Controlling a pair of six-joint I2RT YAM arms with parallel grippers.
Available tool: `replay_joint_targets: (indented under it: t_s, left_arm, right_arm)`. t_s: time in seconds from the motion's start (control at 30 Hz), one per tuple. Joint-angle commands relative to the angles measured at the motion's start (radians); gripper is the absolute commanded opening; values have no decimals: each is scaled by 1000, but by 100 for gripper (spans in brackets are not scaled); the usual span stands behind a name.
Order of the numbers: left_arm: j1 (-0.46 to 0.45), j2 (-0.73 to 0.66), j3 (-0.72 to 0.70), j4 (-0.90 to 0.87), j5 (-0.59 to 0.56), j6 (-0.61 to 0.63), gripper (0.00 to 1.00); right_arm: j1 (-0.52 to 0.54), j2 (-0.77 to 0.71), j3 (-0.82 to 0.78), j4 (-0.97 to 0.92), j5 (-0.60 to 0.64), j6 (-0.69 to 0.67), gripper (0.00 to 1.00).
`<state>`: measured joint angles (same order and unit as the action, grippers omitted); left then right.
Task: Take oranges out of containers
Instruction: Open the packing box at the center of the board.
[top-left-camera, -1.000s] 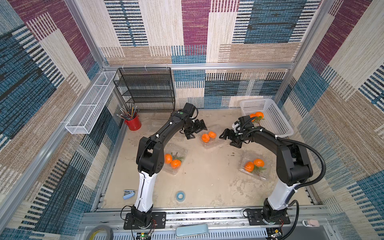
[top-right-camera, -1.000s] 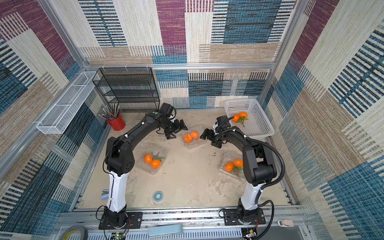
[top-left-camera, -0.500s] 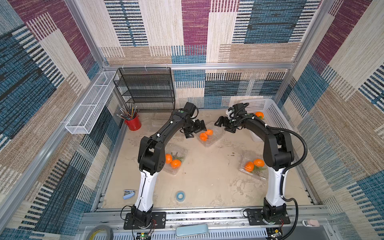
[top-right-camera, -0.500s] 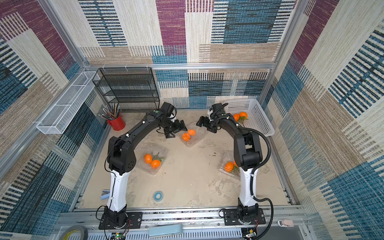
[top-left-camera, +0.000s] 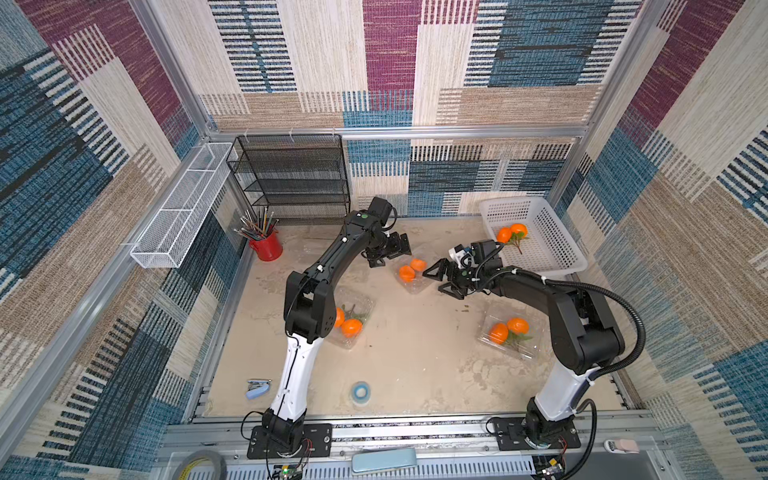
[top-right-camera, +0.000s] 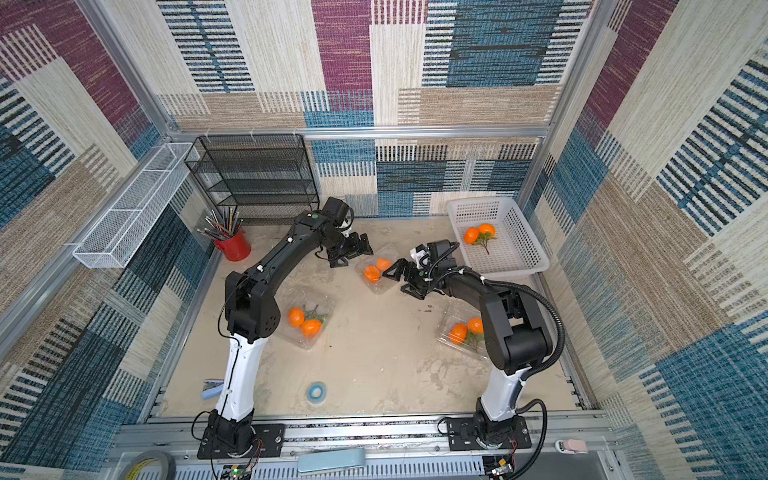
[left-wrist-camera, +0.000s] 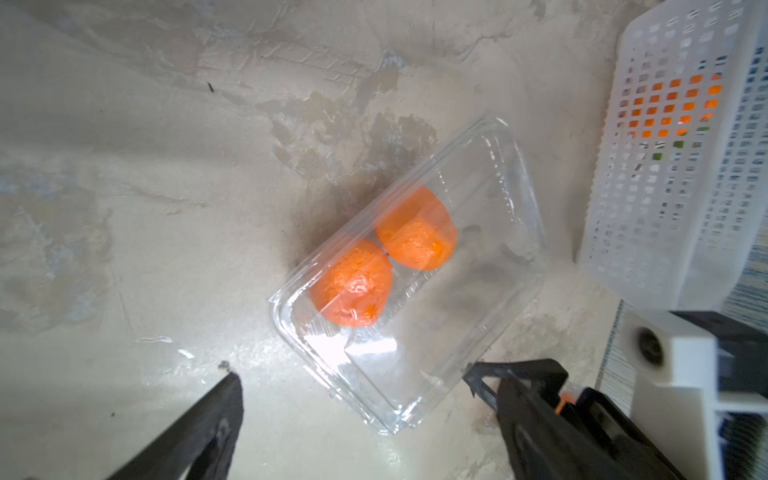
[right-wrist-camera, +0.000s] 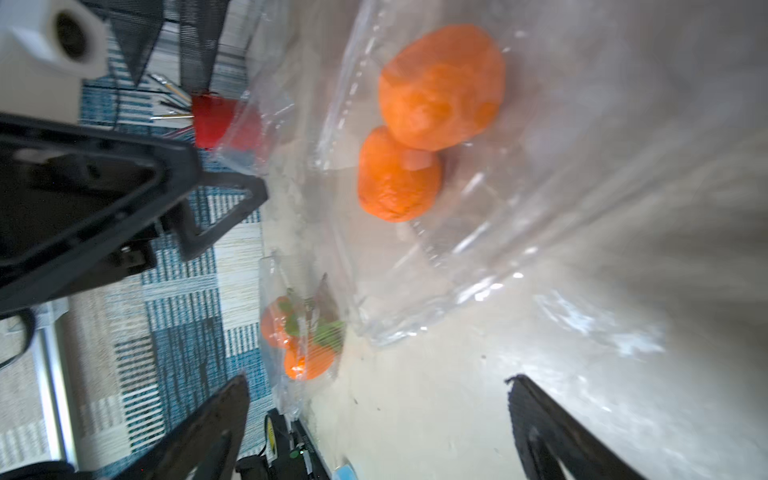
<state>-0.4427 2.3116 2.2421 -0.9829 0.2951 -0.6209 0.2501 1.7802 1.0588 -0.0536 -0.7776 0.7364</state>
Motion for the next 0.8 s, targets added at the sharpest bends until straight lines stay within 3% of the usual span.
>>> replay_joint_targets:
  t_s: [0.0, 0.43, 0.77]
  left_arm:
    - [10, 13, 18, -26, -5, 35, 96]
    - [25, 109, 68, 33, 178, -96, 96]
    - [32, 108, 45, 50, 189, -114, 96]
  right_arm:
    - [0, 1, -14, 181, -51, 104, 98]
    - [0, 86, -4, 319, -100, 213, 98]
    - [0, 112, 1, 387, -123, 252, 98]
